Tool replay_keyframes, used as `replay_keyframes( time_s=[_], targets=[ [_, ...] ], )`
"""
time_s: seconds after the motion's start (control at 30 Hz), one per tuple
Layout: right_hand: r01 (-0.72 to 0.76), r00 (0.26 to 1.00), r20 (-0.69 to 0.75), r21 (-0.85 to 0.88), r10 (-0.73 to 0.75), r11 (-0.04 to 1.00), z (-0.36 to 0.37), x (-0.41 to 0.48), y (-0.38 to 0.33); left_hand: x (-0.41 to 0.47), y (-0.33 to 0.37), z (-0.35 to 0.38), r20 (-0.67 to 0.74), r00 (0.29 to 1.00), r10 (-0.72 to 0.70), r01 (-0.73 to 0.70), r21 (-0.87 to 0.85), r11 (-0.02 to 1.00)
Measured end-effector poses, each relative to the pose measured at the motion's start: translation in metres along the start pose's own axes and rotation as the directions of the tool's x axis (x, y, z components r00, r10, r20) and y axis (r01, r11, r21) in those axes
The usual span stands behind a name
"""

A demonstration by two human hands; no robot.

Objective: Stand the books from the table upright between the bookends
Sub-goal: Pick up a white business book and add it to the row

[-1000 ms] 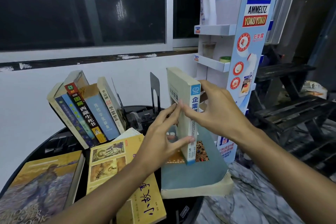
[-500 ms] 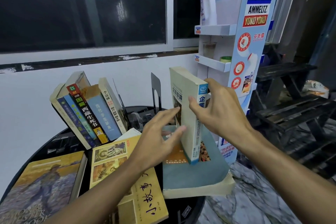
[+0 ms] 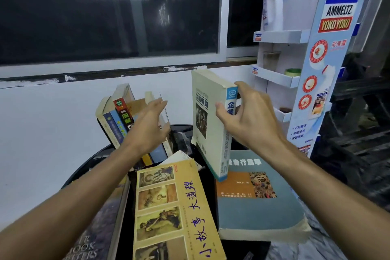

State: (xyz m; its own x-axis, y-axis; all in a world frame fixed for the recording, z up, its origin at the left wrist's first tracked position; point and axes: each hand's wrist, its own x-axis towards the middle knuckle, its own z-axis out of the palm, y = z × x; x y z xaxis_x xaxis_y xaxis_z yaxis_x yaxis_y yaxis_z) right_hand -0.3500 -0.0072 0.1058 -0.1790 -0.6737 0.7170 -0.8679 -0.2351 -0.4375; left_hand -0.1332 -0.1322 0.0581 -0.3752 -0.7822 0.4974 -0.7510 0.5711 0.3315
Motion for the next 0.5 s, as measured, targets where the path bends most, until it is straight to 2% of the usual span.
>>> replay_keyframes(
  time_s=[0.13, 0.3, 0.5],
  targets=[
    [0.021, 1.0, 0.002, 0.028, -0.021, 0.999, 0.026, 0.017, -0.006, 0.015, -0.015, -0.011, 0.014, 0.999, -0.047, 0.045, 0.076, 0.996],
    [0.009, 1.0, -0.003, 0.045, -0.009, 0.999, 0.06, 0.035, -0.009, 0.035, -0.029, -0.017, 0.115, 0.988, -0.106, 0.086, 0.163, 0.983],
    [0.004, 1.0, -0.018, 0.067, -0.003, 0.998, 0.102, 0.051, -0.006, 0.043, -0.038, -0.015, 0.081, 0.992, -0.094, 0.081, 0.151, 0.985]
  ],
)
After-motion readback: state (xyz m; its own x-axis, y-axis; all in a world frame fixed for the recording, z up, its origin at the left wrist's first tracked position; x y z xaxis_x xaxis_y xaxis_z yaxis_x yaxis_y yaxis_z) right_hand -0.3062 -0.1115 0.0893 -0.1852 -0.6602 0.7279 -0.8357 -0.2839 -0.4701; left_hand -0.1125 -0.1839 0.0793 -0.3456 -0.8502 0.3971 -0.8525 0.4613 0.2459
